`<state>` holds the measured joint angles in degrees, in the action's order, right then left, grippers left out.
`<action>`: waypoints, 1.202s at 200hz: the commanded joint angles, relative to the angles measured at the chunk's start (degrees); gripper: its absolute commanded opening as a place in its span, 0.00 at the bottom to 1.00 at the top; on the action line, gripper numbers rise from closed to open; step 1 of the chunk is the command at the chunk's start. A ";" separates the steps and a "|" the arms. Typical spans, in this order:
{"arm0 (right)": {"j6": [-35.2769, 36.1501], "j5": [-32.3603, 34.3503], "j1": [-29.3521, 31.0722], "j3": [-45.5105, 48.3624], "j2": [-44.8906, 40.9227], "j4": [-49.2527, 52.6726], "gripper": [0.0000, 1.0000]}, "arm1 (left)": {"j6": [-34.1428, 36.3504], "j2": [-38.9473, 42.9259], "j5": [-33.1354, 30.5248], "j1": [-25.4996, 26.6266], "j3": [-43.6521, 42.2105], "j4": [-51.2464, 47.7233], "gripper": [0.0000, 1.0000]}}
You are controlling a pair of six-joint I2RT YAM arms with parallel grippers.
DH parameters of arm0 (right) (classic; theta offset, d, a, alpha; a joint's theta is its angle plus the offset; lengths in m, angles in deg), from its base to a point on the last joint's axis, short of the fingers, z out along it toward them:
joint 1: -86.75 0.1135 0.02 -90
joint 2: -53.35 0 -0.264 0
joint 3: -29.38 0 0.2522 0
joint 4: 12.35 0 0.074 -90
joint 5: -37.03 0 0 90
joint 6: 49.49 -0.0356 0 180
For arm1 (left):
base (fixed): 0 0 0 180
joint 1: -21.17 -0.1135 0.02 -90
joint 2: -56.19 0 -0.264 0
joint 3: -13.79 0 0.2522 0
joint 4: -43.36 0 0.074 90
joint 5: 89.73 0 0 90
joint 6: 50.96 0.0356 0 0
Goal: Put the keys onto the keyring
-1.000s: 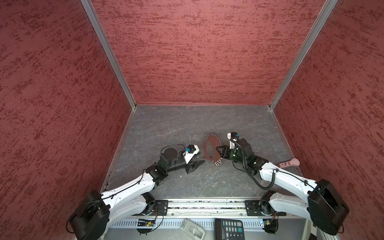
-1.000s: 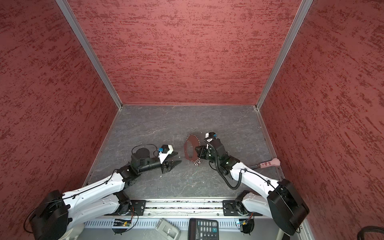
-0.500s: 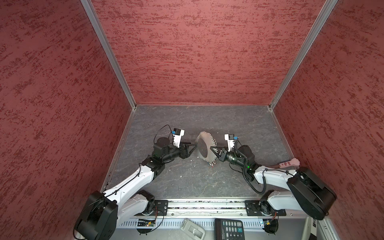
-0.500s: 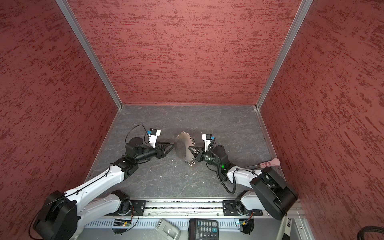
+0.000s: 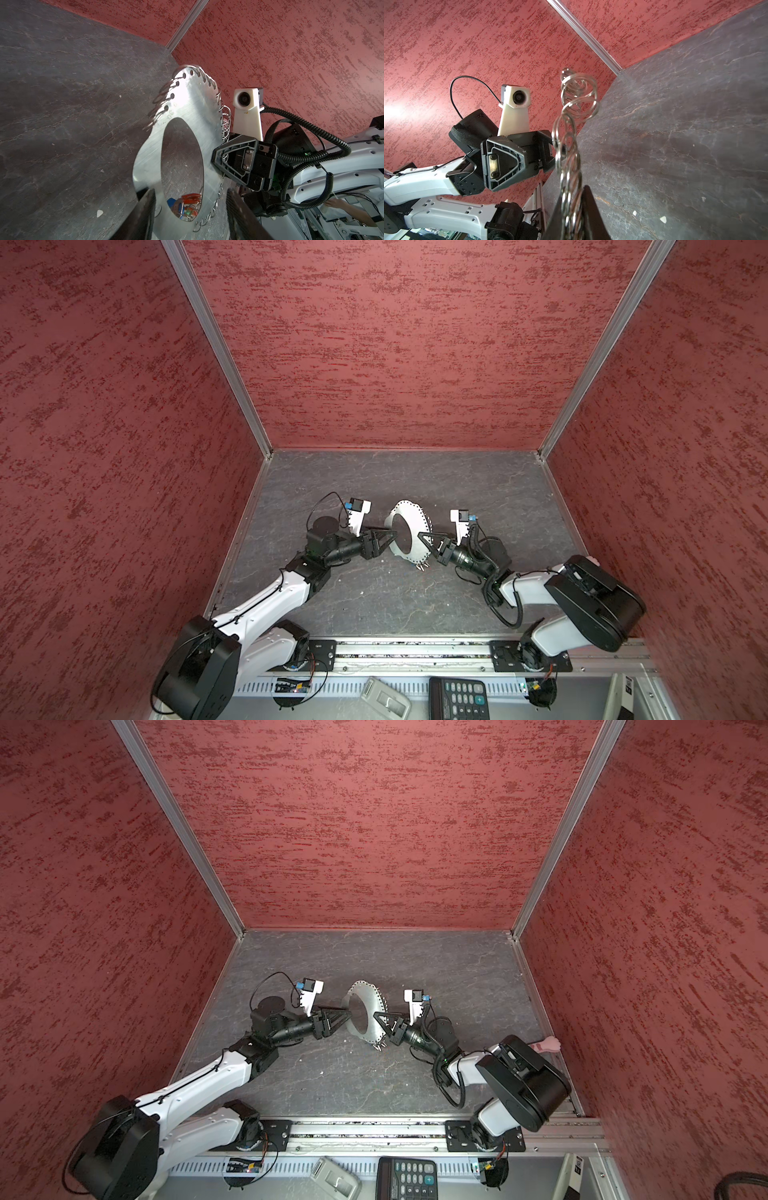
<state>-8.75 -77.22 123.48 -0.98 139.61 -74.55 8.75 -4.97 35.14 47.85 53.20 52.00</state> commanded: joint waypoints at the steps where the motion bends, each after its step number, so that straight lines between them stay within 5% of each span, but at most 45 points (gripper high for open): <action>1: 0.06 -0.68 0.97 -0.23 -2.68 -6.85 0.00 | 0.14 1.72 -1.41 -0.59 -1.56 -0.95 0.57; 74: 2.52 -2.06 1.31 -1.39 -7.53 -1.51 0.00 | -1.23 2.79 1.57 -1.28 -2.25 1.66 0.58; 93: 2.02 -2.49 1.85 -1.34 -6.48 -3.33 0.00 | -3.01 2.32 4.03 -0.85 -2.99 8.52 0.50; 151: 2.44 -0.38 2.29 -0.40 -6.09 -5.60 0.00 | -0.72 3.47 7.44 2.02 -1.05 8.45 0.20; 240: 4.47 3.14 2.25 1.02 -7.16 -2.78 0.11 | 0.63 6.82 8.17 3.41 0.64 7.12 0.00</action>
<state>-5.25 -77.39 125.68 -0.20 132.72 -77.64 7.33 0.64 41.37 49.77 51.37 58.31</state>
